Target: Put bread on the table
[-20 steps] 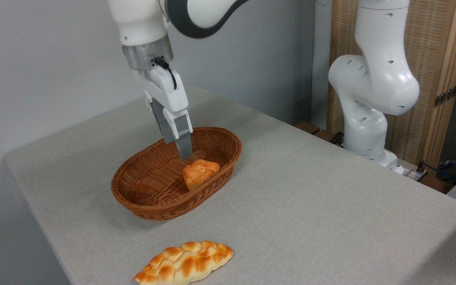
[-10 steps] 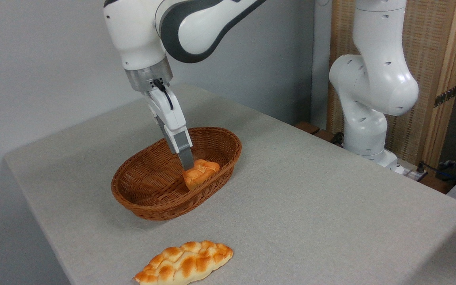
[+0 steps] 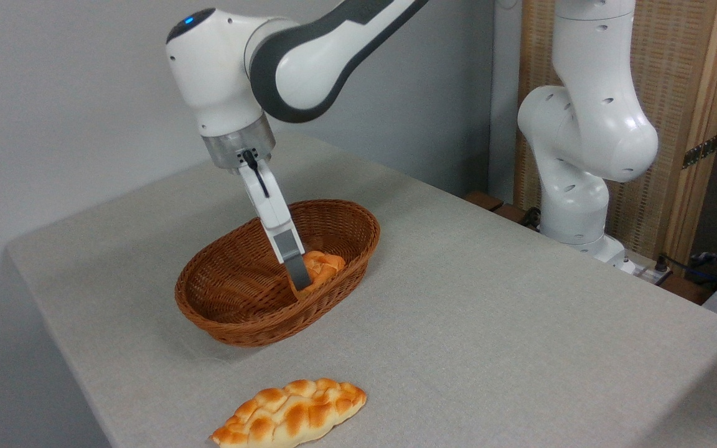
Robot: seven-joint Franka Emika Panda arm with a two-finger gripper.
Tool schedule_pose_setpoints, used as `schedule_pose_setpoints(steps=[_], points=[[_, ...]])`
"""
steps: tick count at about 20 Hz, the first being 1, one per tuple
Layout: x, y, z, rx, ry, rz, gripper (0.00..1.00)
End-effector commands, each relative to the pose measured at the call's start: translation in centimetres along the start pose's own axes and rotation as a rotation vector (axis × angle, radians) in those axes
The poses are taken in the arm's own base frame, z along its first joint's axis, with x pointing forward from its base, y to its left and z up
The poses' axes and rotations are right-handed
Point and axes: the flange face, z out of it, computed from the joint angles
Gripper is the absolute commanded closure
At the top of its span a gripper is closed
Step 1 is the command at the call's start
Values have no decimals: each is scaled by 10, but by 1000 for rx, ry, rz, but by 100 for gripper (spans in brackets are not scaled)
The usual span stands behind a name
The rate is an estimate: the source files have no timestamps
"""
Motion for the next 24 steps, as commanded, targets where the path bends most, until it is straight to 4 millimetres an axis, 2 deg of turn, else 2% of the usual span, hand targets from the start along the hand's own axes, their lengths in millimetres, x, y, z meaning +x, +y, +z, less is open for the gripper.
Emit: schedule_pose_setpoints(steps=[1,6,8,13,15,17,24], points=[[4,6,13,21,5,28,0],[9,9,18,22,2,39,3],[9,9,18,22,2,39,11],[10,10,17,22,3,46,48],[10,10,18,20,1,58,54],[10,10,16,21,2,61,57],[9,10,17,19,-1,61,57]])
